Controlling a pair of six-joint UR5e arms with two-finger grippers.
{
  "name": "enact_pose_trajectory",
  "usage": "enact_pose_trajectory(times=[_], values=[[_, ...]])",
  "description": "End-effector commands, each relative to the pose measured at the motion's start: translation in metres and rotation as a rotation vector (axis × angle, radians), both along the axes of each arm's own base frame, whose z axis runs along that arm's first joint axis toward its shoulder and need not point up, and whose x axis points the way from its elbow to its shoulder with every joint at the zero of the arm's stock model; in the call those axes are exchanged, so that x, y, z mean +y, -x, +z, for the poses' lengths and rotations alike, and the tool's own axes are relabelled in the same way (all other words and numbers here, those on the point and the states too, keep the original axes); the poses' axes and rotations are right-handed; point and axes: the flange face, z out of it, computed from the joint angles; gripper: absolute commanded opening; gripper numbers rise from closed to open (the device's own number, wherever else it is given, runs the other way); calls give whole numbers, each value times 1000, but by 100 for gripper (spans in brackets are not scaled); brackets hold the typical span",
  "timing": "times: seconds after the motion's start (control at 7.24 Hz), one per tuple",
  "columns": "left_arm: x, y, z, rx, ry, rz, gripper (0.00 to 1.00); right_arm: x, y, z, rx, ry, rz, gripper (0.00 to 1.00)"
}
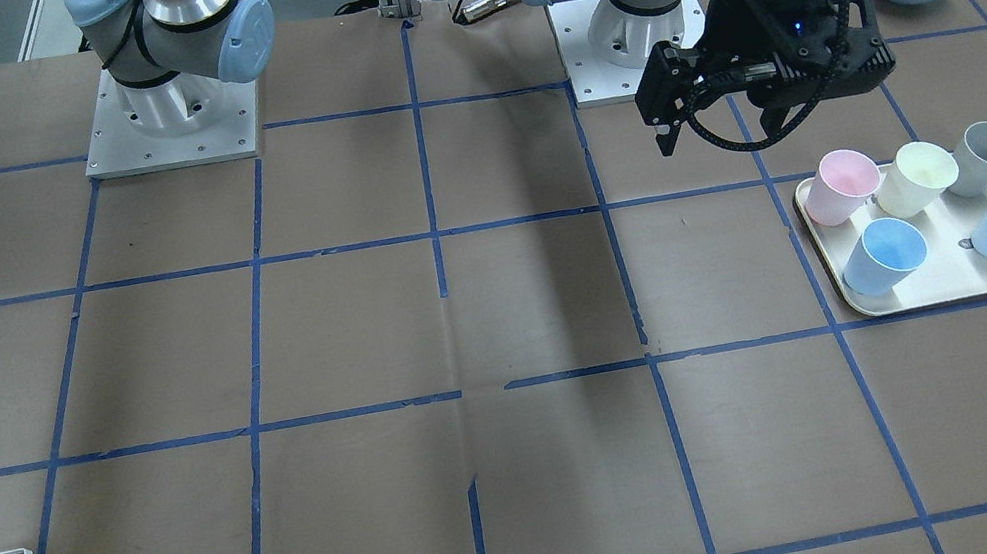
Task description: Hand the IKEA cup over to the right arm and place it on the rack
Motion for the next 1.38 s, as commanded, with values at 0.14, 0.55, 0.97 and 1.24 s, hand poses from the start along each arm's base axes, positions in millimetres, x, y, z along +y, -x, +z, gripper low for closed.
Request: enact_pose_trajectory(times=[0.14,0.55,0.97,1.24], values=[[0,0,0,0,2,1,100,25,-109,35,-5,-15,-17,100],[1,0,0,-2,2,1,100,36,-174,38,-8,-12,-14,100],[1,0,0,0,2,1,100,41,-181,43,-21,2,1,100],[1,0,0,0,0,1,100,47,-196,46,-6,5,31,100]])
